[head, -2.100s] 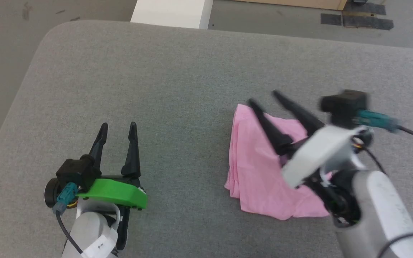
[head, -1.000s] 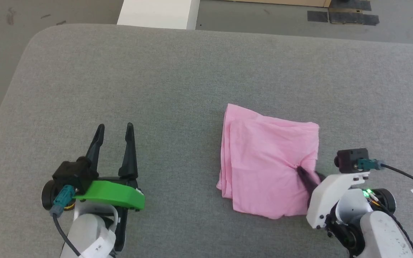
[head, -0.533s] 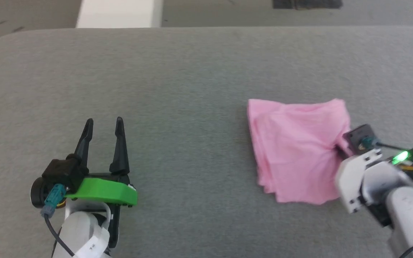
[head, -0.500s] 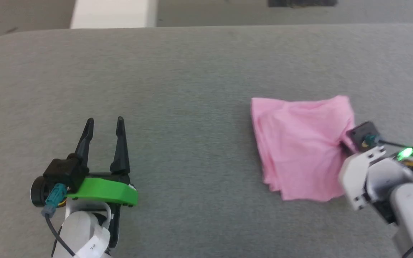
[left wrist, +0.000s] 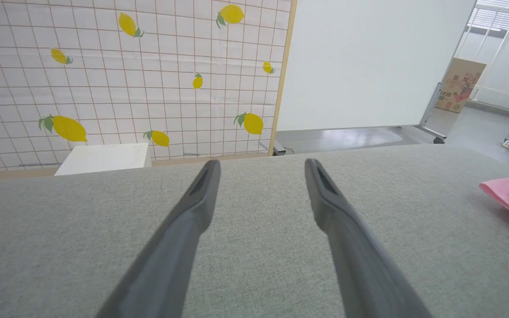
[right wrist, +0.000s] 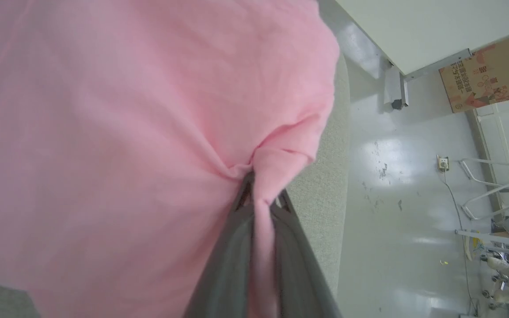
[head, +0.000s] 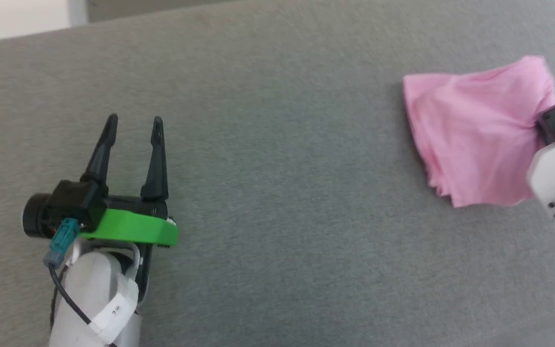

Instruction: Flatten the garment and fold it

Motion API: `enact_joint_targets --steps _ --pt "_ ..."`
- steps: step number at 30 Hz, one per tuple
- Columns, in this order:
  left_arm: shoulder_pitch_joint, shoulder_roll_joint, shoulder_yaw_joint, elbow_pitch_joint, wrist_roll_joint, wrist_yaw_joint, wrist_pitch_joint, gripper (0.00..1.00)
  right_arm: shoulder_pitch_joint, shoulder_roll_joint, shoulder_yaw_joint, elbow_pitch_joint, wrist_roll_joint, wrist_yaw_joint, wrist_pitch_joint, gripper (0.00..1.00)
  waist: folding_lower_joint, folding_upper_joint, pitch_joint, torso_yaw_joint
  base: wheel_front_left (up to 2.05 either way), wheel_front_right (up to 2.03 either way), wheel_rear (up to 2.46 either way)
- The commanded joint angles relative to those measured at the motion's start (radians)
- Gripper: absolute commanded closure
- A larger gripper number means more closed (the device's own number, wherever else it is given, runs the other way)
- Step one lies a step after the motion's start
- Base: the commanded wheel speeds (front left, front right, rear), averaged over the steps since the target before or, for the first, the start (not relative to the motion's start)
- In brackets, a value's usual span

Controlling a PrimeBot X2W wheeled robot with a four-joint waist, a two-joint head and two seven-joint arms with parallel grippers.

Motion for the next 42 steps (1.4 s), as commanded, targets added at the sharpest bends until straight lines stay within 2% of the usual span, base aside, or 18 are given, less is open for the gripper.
enact_joint_targets --steps 1,5,11,19,20,22,23,28,31,37,42 --pt "-0.020 0.015 -0.003 -0.008 0.016 -0.005 -0.004 0.00 -0.028 -0.006 -0.010 0.023 -0.017 -0.002 -0.014 1.00 0.0000 -0.0001 0.109 -0.090 0.00 0.00 0.00" --pt "-0.039 0.038 -0.012 -0.030 0.022 -0.006 0.003 0.00 -0.078 -0.020 -0.059 0.108 -0.067 -0.002 -0.058 1.00 0.0000 -0.0001 0.151 -0.096 0.00 0.00 0.00" --pt "-0.055 0.065 -0.016 -0.063 0.021 -0.008 0.025 0.00 -0.150 -0.028 -0.186 0.199 -0.161 -0.002 -0.103 1.00 0.0000 -0.0001 0.195 -0.077 0.00 0.00 0.00" --pt "-0.059 0.075 -0.019 -0.070 0.014 -0.003 0.029 0.00 -0.202 0.010 -0.314 0.268 -0.251 -0.002 -0.146 1.00 0.0000 -0.0001 0.208 -0.037 0.00 0.00 0.00" --pt "-0.058 0.075 -0.020 -0.068 0.013 -0.002 0.028 0.00 -0.205 0.015 -0.330 0.272 -0.263 -0.002 -0.161 0.86 0.0000 -0.0001 0.204 -0.032 0.00 0.00 0.00" --pt "-0.055 0.072 -0.021 -0.064 0.010 0.001 0.025 0.00 -0.207 0.019 -0.352 0.285 -0.286 -0.002 -0.180 0.51 0.0000 -0.0001 0.196 -0.021 0.00 0.00 0.00" --pt "-0.055 0.071 -0.021 -0.061 0.008 0.002 0.024 0.00 -0.208 0.021 -0.360 0.293 -0.296 -0.002 -0.185 0.02 0.0000 -0.0001 0.191 -0.016 0.00 0.00 0.00" --pt "-0.042 0.054 -0.027 -0.036 -0.002 0.008 0.011 0.00 -0.209 0.021 -0.404 0.347 -0.337 -0.002 -0.187 0.00 0.0000 -0.0001 0.132 0.009 0.00 0.00 0.00" --pt "-0.032 0.036 -0.033 -0.020 -0.010 0.011 0.005 0.00 -0.200 0.022 -0.427 0.355 -0.323 -0.002 -0.219 0.00 0.0000 -0.0001 0.090 0.027 0.00 0.00 0.00" --pt "0.006 0.002 -0.029 0.020 -0.037 0.019 -0.003 0.00 -0.153 0.072 -0.482 0.317 -0.210 -0.002 -0.365 0.00 0.0000 -0.0001 -0.025 0.076 0.00 0.00 0.00" --pt "0.049 -0.022 -0.020 0.025 -0.054 0.025 -0.003 0.00 -0.057 0.166 -0.496 0.210 -0.063 -0.002 -0.487 0.00 0.0000 -0.0001 -0.118 0.130 0.00 0.00 0.00"
